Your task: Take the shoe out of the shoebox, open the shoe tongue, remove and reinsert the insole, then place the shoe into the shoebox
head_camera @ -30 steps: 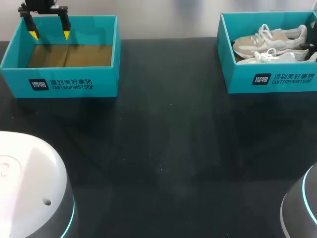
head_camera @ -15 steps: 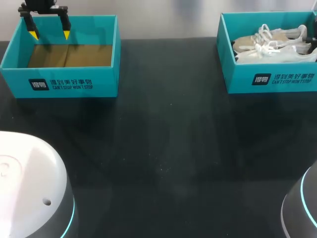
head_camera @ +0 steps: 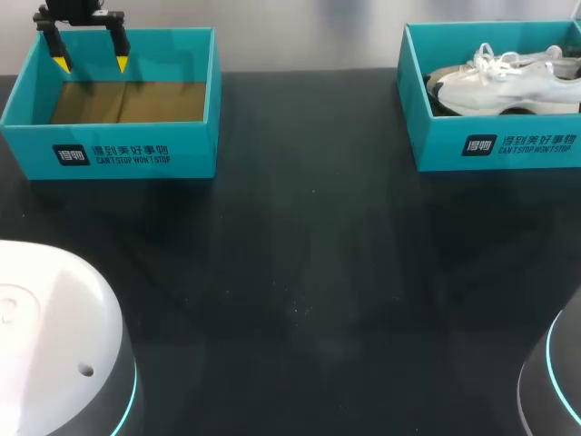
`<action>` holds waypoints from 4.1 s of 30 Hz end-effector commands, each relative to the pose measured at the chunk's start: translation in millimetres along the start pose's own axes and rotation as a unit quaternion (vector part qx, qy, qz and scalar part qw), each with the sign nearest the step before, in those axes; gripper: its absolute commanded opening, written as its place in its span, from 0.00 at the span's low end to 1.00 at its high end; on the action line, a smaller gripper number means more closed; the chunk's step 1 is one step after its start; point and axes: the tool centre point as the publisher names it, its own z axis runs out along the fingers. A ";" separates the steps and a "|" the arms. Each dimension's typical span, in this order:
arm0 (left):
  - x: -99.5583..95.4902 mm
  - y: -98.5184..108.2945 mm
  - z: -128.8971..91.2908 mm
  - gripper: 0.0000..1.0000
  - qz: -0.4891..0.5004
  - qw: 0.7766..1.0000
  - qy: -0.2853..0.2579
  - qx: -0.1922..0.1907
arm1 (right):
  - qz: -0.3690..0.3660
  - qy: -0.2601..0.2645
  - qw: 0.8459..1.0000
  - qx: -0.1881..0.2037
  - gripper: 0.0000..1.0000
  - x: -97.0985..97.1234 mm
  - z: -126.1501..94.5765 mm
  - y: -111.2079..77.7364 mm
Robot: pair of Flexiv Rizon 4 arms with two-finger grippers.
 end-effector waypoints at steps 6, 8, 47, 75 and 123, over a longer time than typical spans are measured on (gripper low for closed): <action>0.0 0.0 0.0 1.00 0.000 1.000 0.000 0.000 | 0.001 -0.011 1.000 -0.018 0.00 -5.5 -35.6 -9.6; 0.0 0.0 0.0 1.00 0.000 1.000 0.000 0.000 | 0.002 -0.012 1.000 -0.021 0.00 -7.6 -40.6 -9.7; 0.0 0.0 0.0 1.00 0.000 1.000 0.000 0.000 | 0.077 -0.052 0.994 -0.059 0.00 9.7 -181.9 -97.2; 0.0 0.0 0.0 1.00 0.000 1.000 0.000 0.000 | 0.080 -0.064 0.994 -0.030 0.00 63.3 -180.9 -184.4; 0.0 0.0 0.0 1.00 0.000 1.000 0.000 0.000 | 0.030 -0.126 0.991 -0.022 0.00 254.1 -113.7 -404.9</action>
